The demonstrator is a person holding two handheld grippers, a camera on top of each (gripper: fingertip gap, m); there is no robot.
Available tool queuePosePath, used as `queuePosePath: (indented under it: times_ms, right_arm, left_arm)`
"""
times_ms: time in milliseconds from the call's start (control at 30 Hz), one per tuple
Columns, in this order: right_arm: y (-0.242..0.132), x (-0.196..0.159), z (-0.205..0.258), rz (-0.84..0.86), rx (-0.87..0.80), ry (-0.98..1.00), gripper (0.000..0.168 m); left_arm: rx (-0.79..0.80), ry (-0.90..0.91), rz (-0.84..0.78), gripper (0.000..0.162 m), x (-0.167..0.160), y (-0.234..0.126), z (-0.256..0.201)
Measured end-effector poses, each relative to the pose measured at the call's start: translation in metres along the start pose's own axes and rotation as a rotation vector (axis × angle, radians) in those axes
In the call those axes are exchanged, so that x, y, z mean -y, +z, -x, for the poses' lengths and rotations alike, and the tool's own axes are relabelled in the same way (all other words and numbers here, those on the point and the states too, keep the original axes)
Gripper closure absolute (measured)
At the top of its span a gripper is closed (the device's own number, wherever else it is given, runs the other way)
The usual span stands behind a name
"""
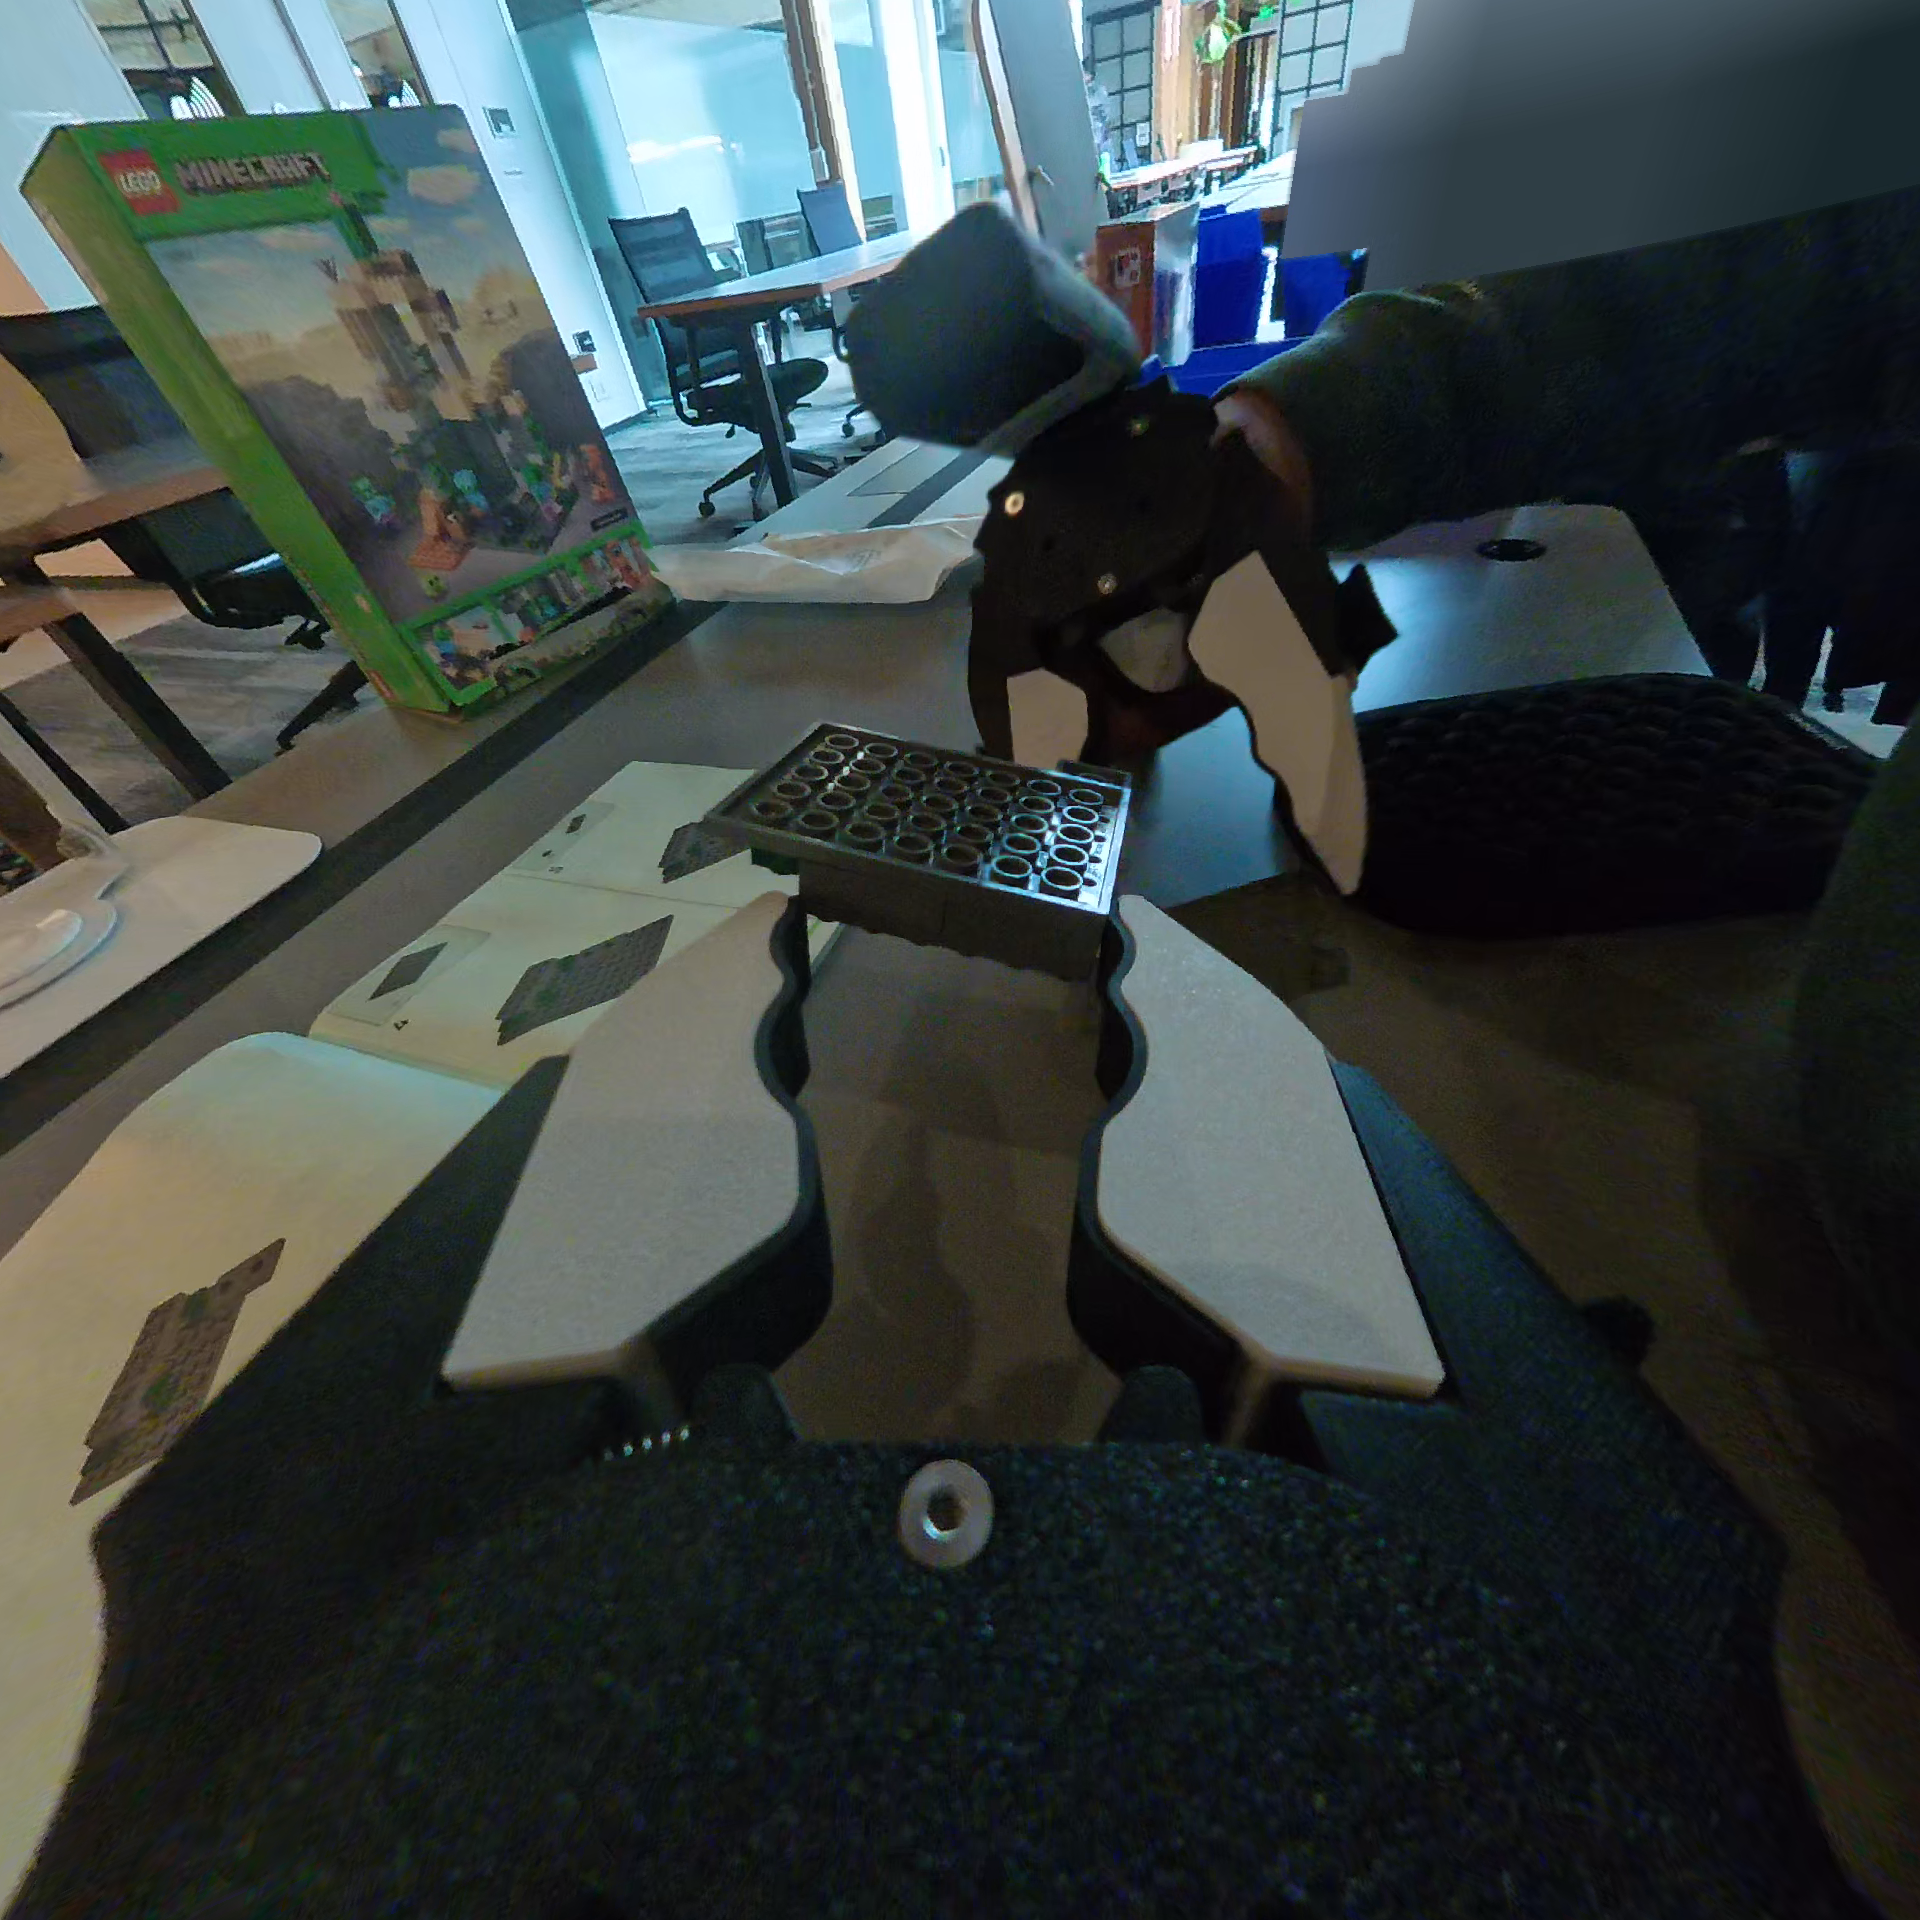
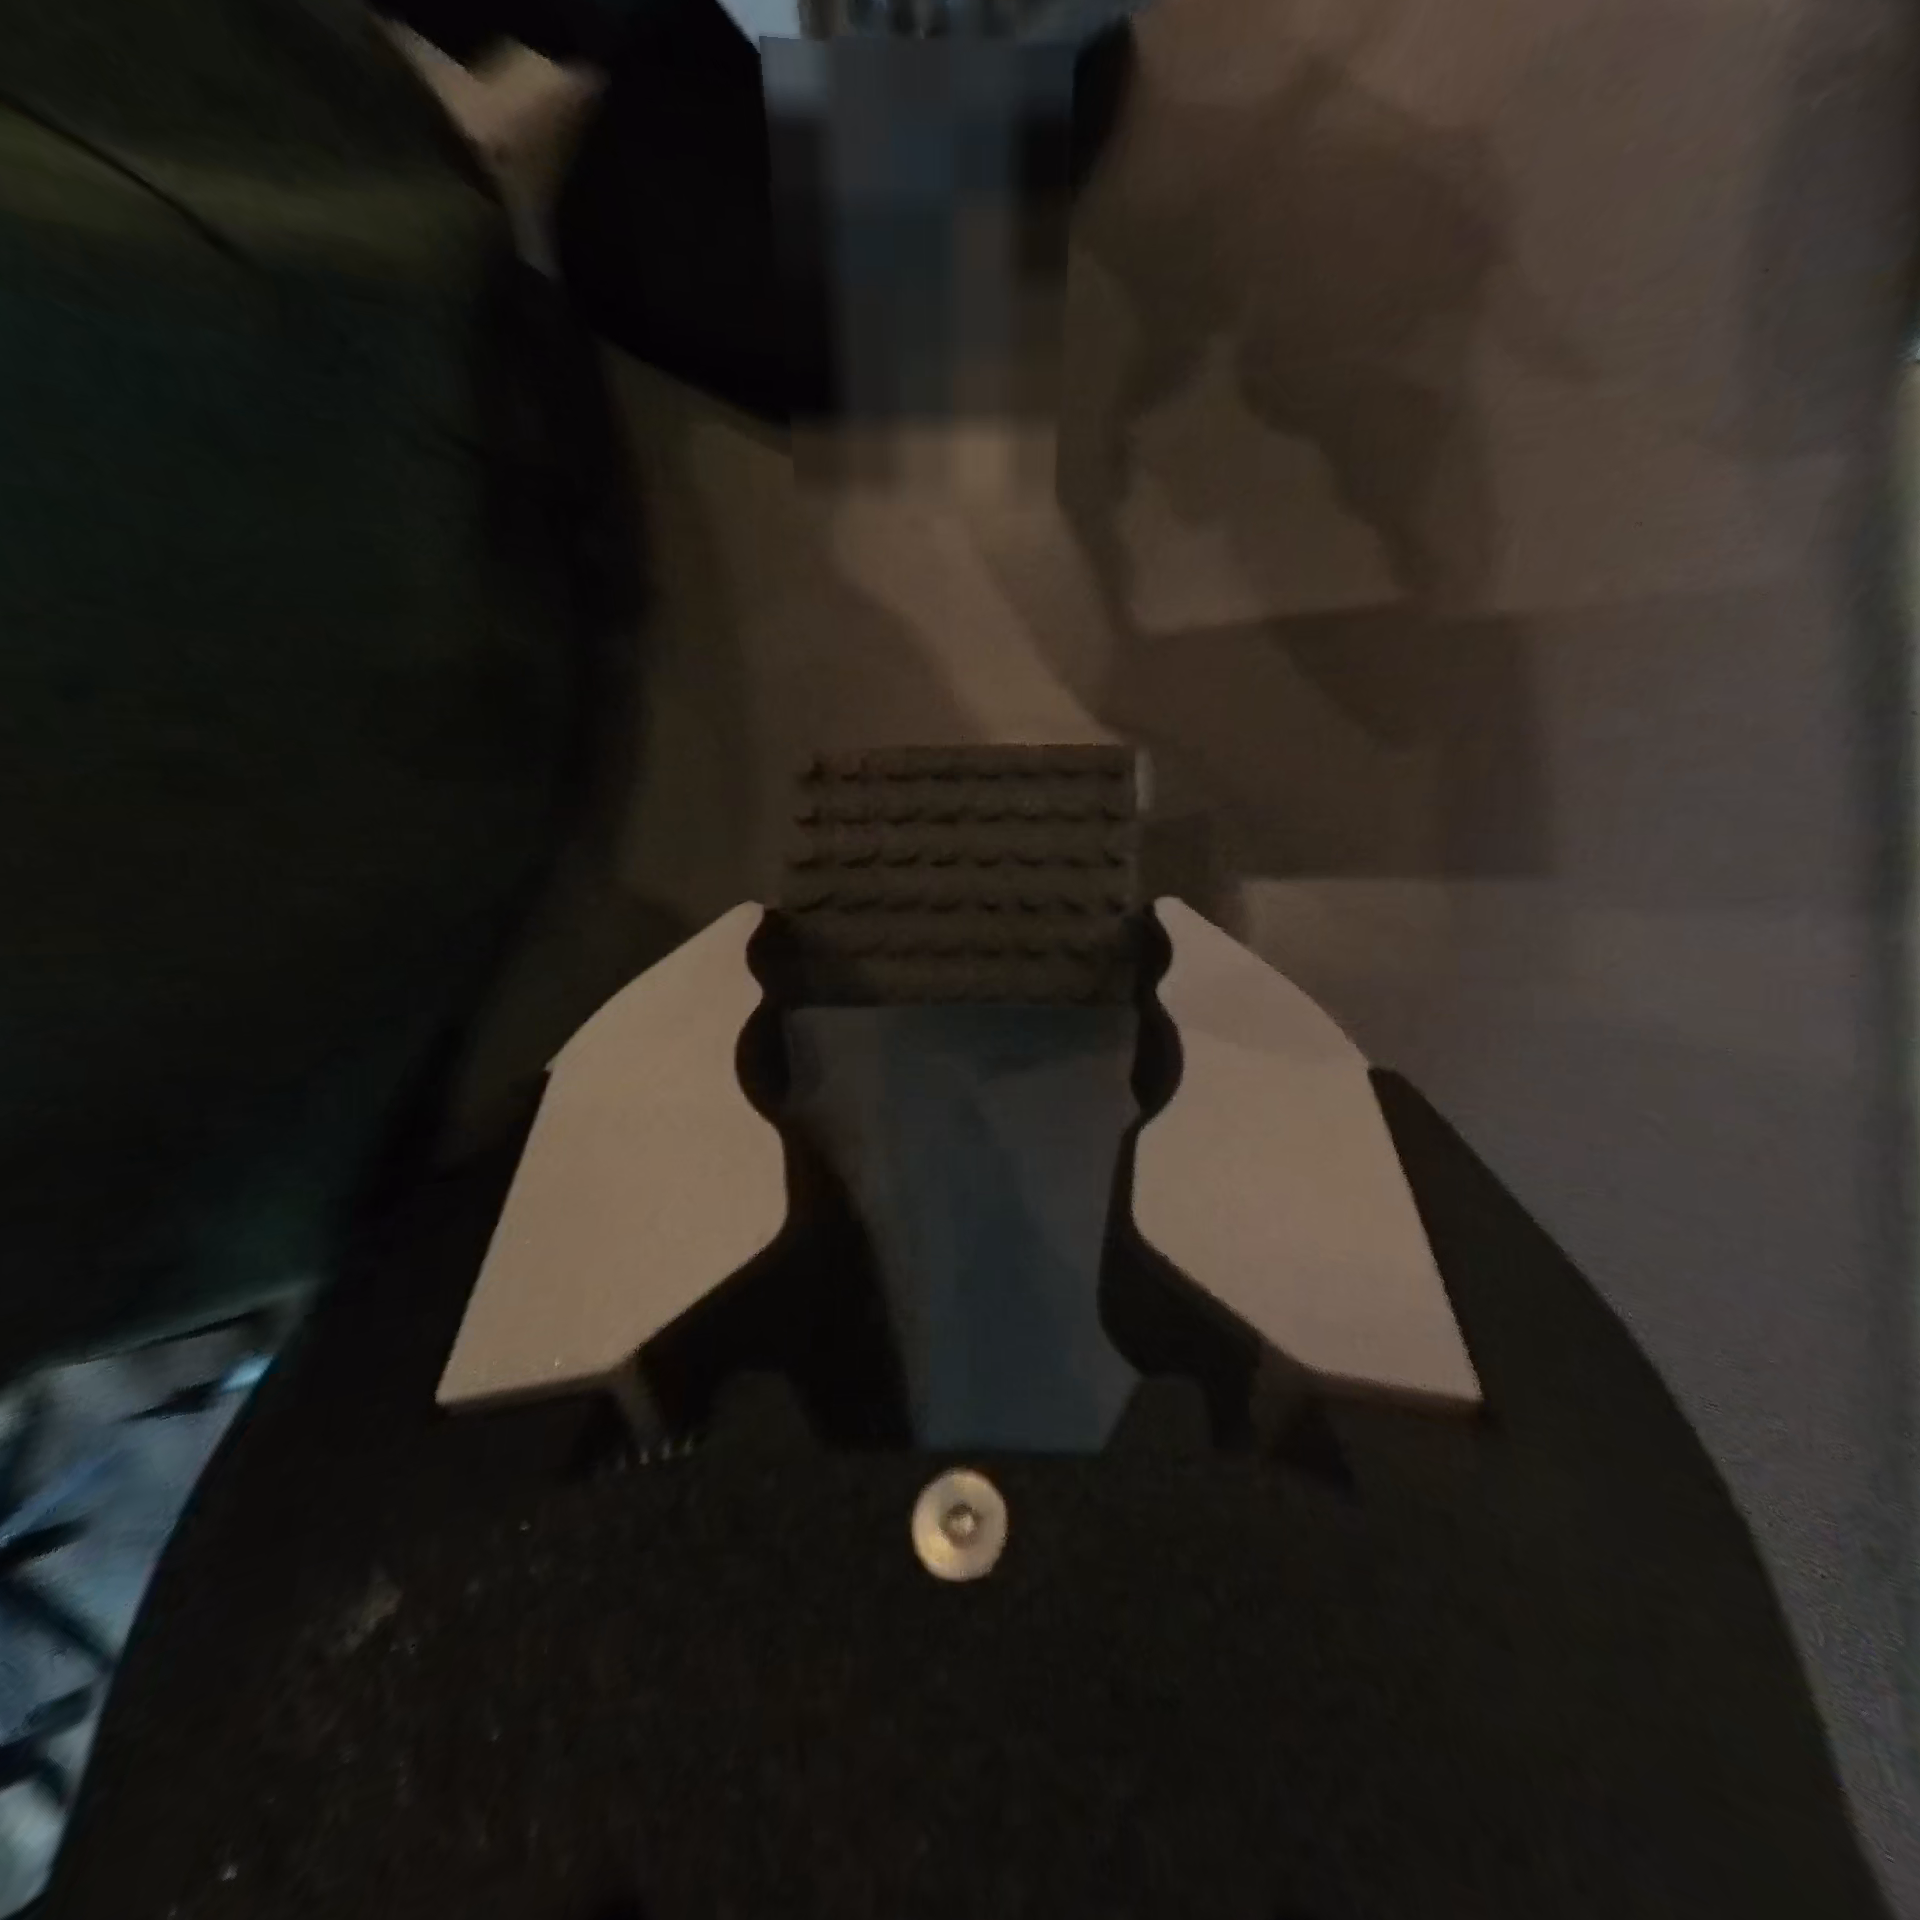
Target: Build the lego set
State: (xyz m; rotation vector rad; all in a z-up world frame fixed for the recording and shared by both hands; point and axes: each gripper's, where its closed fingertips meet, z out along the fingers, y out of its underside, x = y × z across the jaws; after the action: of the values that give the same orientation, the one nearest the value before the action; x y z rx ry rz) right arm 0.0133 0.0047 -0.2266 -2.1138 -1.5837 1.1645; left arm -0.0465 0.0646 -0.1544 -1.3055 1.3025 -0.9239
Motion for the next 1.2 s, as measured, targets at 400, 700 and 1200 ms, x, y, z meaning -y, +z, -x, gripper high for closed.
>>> queuePosePath:
  times_ms: [400, 700, 1200]
  right_arm:
    - [-0.009, 0.000, -0.004, 0.004, 0.235, 0.340, 0.102]
    - [-0.018, -0.010, -0.032, 0.091, -0.195, 0.057, 0.115]
    - [0.005, -0.048, 0.008, 0.087, -0.686, 0.144, 0.119]
  left_arm:
    - [-0.015, 0.001, 0.007, 0.109, -0.002, -0.002, -0.007]
    - [-0.018, -0.007, 0.008, 0.109, -0.003, -0.002, -0.006]
    - [-0.040, 0.024, -0.020, 0.109, 0.005, -0.005, -0.015]
